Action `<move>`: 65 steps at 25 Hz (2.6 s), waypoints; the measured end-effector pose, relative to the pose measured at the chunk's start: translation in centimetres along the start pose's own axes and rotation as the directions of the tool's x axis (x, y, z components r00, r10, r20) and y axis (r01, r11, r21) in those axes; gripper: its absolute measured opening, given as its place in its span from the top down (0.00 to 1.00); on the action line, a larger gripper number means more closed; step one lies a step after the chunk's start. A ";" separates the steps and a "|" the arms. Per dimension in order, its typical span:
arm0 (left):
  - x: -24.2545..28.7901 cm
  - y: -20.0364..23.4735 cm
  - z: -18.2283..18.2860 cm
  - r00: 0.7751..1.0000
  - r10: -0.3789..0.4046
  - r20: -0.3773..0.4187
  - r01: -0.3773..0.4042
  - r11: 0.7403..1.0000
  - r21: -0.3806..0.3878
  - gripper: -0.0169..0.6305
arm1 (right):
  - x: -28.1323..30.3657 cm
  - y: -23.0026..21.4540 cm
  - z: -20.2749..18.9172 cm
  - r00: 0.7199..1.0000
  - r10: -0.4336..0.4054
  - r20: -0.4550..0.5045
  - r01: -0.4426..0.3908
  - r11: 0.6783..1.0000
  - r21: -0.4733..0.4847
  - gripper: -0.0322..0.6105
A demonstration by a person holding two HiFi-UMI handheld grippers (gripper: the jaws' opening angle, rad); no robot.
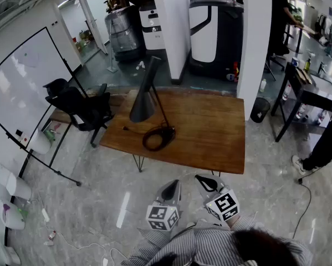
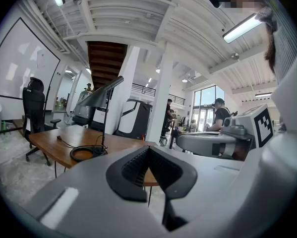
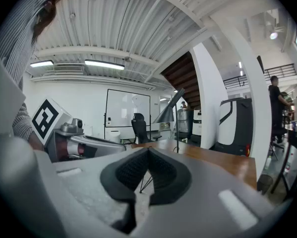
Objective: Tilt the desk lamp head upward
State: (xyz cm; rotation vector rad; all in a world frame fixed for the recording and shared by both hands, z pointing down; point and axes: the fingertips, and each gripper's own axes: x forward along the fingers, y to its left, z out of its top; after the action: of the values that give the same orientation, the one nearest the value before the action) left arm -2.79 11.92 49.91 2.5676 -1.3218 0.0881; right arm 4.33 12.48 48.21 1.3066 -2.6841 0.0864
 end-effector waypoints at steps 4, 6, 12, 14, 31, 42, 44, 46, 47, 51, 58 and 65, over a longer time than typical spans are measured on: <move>-0.1 0.0 -0.7 1.000 -0.008 -0.012 0.008 1.000 -0.017 0.97 | 0.1 0.2 -0.5 1.000 0.000 -0.016 0.000 1.000 0.009 0.95; -0.1 0.1 -0.9 1.000 0.000 -0.018 -0.001 1.000 -0.024 0.97 | 0.2 0.2 -0.7 1.000 0.003 -0.025 -0.003 1.000 0.007 0.95; 0.0 0.2 -1.2 0.999 0.023 -0.024 -0.024 0.999 -0.027 0.97 | 0.5 0.5 -0.9 0.999 0.015 -0.035 -0.015 1.000 0.005 0.95; 0.0 0.2 -1.3 0.999 0.026 -0.023 -0.027 0.999 -0.028 0.97 | 0.5 0.6 -1.0 0.999 0.023 -0.038 -0.023 1.000 0.003 0.95; 3.2 1.2 -0.6 0.999 0.042 0.009 -0.042 0.996 -0.075 0.97 | 2.4 -1.9 0.3 0.990 0.140 0.021 -0.140 0.990 -0.018 0.95; 7.4 7.2 1.4 0.992 0.110 0.061 -0.101 0.986 -0.132 0.96 | 7.2 -5.3 -0.4 0.990 0.144 0.005 -0.144 0.990 -0.009 0.95; 8.7 8.9 2.4 0.992 0.101 0.072 -0.089 0.985 -0.150 0.96 | 9.2 -5.9 0.1 0.990 0.144 0.009 -0.144 0.990 -0.012 0.95; 10.1 10.8 3.4 0.993 0.092 0.072 -0.080 0.986 -0.146 0.96 | 11.6 -6.6 0.6 0.988 0.156 0.008 -0.155 0.988 -0.012 0.95; 10.8 11.7 3.7 0.993 0.090 0.070 -0.079 0.986 -0.144 0.94 | 12.8 -7.0 0.8 0.987 0.161 0.004 -0.161 0.987 -0.010 0.95; 13.5 15.2 5.1 0.994 0.080 0.071 -0.068 0.986 -0.155 0.90 | 17.4 -8.8 1.8 0.988 0.154 0.000 -0.154 0.988 -0.018 0.95; 17.7 19.7 6.7 0.999 -0.002 0.049 0.009 0.990 -0.138 0.86 | 24.0 -11.8 2.3 0.996 0.089 -0.015 -0.089 0.995 -0.051 0.94; 19.9 22.1 7.3 0.999 -0.018 0.051 0.027 0.983 -0.181 0.78 | 28.4 -14.3 1.8 0.996 0.055 -0.067 -0.060 0.996 -0.067 0.87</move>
State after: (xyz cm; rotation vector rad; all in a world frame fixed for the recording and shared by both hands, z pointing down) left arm -9.43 -17.95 50.45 2.4440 -1.2553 -0.0957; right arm -1.87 -18.68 50.83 1.1862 -2.6458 0.0420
